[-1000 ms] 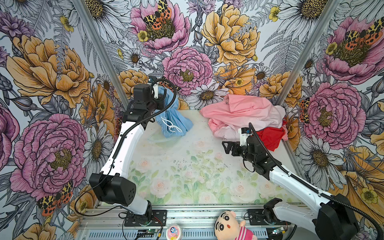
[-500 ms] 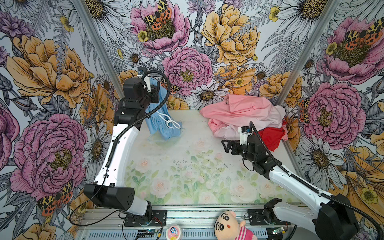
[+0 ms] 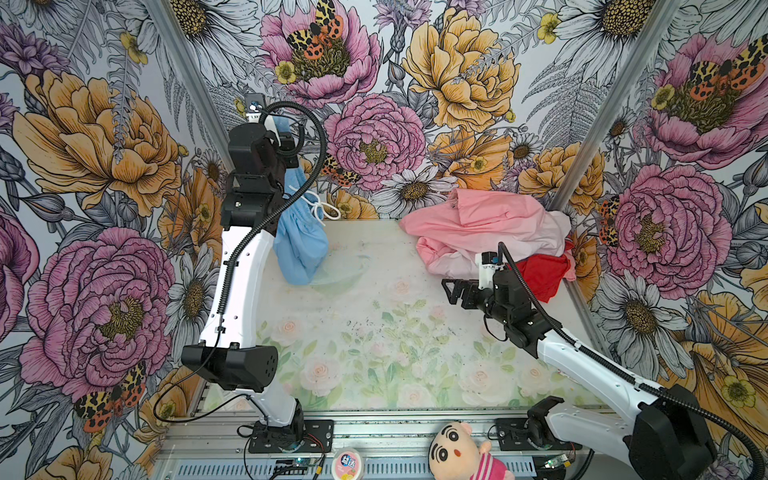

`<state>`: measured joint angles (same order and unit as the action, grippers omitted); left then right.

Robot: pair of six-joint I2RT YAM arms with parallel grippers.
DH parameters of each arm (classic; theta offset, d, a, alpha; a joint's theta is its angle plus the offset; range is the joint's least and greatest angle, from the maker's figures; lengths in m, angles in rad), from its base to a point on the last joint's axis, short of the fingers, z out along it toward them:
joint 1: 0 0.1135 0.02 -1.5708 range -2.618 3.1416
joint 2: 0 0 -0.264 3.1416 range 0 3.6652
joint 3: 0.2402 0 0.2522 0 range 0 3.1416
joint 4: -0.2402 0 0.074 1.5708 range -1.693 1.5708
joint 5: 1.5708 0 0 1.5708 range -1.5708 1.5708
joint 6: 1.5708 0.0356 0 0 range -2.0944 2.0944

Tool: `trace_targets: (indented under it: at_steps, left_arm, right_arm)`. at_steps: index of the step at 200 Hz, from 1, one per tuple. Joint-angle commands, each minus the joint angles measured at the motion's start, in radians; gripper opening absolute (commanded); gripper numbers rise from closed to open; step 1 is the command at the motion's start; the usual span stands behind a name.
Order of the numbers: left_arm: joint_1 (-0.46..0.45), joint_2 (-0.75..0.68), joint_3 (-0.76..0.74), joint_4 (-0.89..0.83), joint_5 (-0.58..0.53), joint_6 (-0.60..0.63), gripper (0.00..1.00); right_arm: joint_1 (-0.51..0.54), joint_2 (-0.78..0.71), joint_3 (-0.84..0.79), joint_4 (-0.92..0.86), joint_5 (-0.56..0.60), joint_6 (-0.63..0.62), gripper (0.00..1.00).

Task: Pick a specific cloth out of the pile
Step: 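Drag the shorts with the left gripper toward the far corner of the table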

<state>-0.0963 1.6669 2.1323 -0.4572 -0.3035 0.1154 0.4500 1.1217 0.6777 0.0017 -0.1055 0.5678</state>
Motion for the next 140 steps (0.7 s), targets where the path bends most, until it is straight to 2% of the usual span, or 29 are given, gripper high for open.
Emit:
trace_targets:
  at_steps: [1,20,54,84,118,132,140]
  left_arm:
    - [-0.011,-0.001,-0.008,0.085,-0.045,0.026,0.00]
    - [-0.016,0.007,-0.035,0.086,-0.015,0.013,0.00]
    - [-0.076,-0.002,-0.096,0.086,0.045,0.020,0.00]
    - [-0.107,-0.029,-0.212,0.105,0.060,0.001,0.00]
    - [-0.047,-0.087,-0.385,0.179,0.121,-0.086,0.00]
    - [-0.006,-0.106,-0.438,0.176,0.102,-0.099,0.00]
    - [0.012,-0.116,-0.464,0.169,0.026,-0.089,0.00]
  right_arm:
    - [-0.006,-0.032,0.009,0.017,0.012,0.007,0.99]
    - [-0.007,-0.038,0.000,0.012,0.017,0.004,0.99]
    - [-0.008,-0.036,-0.002,0.013,0.026,0.003,0.99]
    - [-0.008,-0.019,-0.002,0.017,0.015,0.001,1.00]
    - [-0.007,-0.007,-0.004,0.018,0.014,0.001,0.99]
    - [-0.008,-0.001,-0.003,0.020,0.013,0.000,1.00]
    - [-0.008,0.004,-0.004,0.021,0.013,0.000,0.99]
